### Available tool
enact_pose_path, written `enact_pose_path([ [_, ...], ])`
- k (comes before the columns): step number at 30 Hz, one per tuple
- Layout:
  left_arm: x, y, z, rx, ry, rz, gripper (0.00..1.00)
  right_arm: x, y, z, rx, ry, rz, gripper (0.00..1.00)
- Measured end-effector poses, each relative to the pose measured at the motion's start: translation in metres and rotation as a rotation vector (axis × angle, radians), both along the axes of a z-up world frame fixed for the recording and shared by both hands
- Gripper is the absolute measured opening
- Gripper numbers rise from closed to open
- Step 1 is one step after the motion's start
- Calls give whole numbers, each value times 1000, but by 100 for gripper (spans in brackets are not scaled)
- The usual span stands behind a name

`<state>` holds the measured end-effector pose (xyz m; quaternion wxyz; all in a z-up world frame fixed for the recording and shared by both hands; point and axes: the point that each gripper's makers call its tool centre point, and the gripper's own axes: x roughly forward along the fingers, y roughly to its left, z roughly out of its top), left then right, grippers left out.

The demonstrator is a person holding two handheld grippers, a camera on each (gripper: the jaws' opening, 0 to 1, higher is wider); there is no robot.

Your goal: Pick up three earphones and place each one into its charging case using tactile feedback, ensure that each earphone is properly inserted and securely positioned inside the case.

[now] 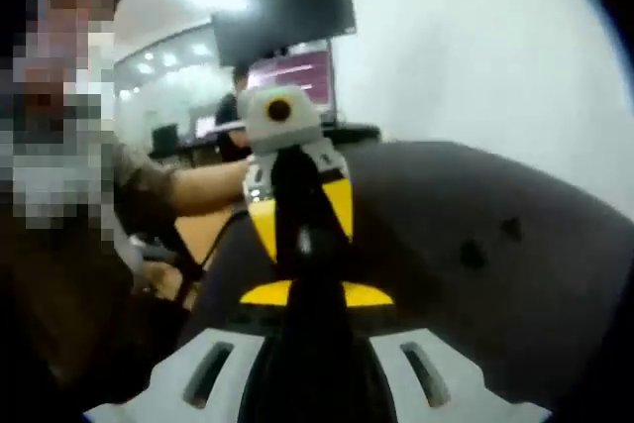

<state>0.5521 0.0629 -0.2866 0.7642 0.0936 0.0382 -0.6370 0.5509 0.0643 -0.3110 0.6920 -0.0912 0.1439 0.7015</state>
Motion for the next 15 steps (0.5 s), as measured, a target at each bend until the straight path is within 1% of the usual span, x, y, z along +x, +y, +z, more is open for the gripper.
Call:
enact_pose_path([
  [1,1,-1,-1,7,10,6,15,-3,1,0,2,-2,4,18],
  [2,3,-2,-2,9,32,17,15,-4,2,-2,0,-24,-1,18],
  [3,2,-2,-2,4,65,12,14,-6,2,-1,8,-49,-1,18],
  [4,2,-1,-3,11,100,11,14,-6,2,0,20,-98,-2,18],
  [5,2,0,-4,21,163,7,14,-6,2,0,20,-151,-1,18],
  [6,2,1,-4,20,218,4,14,-6,2,0,21,-185,2,18],
  [7,2,1,-4,19,249,1,14,-8,2,0,19,-220,6,18],
  [8,1,1,-4,11,295,2,14,-8,2,0,18,-261,6,18],
  [10,-4,-1,0,-14,380,-23,13,-11,2,-1,13,-330,23,18],
  [11,-4,0,-1,-8,408,-21,13,-11,2,-1,12,-355,22,18],
  [12,-3,-1,-1,-11,390,-19,14,-13,3,-1,13,-351,17,17],
  [14,-5,-5,0,-24,322,-20,14,-11,1,-1,13,-348,15,17],
  [15,-1,-5,4,-49,303,-6,16,-10,0,-1,14,-334,11,17],
])
